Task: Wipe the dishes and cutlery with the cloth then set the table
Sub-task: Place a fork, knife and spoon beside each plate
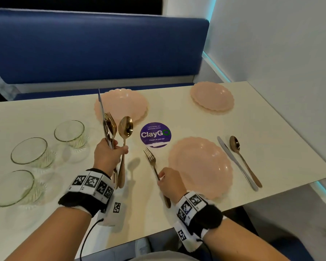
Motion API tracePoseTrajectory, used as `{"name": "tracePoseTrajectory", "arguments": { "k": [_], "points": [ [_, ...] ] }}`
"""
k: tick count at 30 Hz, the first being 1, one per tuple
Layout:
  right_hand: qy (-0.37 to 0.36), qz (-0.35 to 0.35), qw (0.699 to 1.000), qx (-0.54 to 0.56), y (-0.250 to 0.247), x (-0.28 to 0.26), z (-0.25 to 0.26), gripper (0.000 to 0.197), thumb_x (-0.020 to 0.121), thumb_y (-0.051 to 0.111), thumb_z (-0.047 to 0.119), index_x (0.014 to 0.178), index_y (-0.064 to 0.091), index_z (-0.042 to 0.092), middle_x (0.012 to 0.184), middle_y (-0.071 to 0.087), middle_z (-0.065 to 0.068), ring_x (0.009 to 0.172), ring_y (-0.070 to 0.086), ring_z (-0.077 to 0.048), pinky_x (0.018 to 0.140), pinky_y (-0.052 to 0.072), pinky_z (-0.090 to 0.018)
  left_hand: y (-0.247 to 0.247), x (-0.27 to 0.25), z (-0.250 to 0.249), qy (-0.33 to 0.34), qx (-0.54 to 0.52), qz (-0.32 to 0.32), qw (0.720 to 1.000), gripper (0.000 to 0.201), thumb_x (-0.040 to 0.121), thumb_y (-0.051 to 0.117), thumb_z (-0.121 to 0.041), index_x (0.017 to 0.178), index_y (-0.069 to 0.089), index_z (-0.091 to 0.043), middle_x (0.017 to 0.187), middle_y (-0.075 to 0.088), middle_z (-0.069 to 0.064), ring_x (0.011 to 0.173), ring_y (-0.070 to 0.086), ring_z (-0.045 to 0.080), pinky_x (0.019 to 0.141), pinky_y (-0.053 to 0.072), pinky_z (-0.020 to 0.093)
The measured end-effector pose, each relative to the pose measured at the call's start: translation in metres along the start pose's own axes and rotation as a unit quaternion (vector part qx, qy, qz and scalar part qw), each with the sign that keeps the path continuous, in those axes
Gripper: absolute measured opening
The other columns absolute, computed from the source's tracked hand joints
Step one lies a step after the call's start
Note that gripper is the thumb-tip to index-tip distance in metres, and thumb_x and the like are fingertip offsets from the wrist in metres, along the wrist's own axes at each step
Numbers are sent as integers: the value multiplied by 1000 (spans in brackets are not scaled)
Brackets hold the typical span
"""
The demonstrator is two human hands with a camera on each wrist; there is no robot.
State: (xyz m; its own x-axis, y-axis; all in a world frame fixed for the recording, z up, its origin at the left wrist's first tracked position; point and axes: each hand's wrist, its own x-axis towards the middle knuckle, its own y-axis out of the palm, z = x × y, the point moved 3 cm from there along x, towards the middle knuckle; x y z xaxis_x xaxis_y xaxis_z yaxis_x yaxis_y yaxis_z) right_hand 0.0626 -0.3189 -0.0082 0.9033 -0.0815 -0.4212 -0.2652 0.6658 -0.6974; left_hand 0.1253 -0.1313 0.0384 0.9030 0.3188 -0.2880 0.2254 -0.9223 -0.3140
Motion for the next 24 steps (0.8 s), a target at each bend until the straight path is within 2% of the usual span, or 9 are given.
{"name": "tracePoseTrajectory", "arguments": {
  "k": [4,8,12,16,24],
  "points": [
    [-6,6,996,-91,13,0,-5,23,92,49,7,115,52,3,117,59,-15,106,57,-29,82,45,-30,-5,-1,7,-2,-13,9,1000,30,75,73,-8,77,44,-19,86,69,19,78,62,30,68,47,38],
    [-18,3,987,-158,17,-3,-7,21,94,45,6,114,49,3,116,58,-14,104,58,-28,78,43,-31,-6,-3,11,-9,-23,18,1000,29,78,70,-8,78,43,-19,74,67,9,80,62,28,69,45,36],
    [-40,-7,978,-205,18,-7,-7,20,96,43,7,114,49,5,119,56,-12,108,55,-26,87,43,-30,-4,-4,13,-7,-29,25,999,29,78,71,-9,78,44,-19,78,68,12,81,63,30,68,45,37],
    [-51,-2,975,-215,19,-10,-9,19,96,42,8,114,49,5,119,56,-11,108,55,-24,86,42,-28,0,-6,12,1,-36,35,999,29,79,69,-7,77,43,-19,70,65,6,80,62,30,64,43,33],
    [-61,-5,975,-212,16,-13,-11,18,96,43,7,113,50,5,118,57,-12,108,54,-24,86,41,-27,13,-10,9,4,-44,51,998,29,80,69,-7,78,43,-19,69,65,4,92,66,37,61,42,32]
  ]
}}
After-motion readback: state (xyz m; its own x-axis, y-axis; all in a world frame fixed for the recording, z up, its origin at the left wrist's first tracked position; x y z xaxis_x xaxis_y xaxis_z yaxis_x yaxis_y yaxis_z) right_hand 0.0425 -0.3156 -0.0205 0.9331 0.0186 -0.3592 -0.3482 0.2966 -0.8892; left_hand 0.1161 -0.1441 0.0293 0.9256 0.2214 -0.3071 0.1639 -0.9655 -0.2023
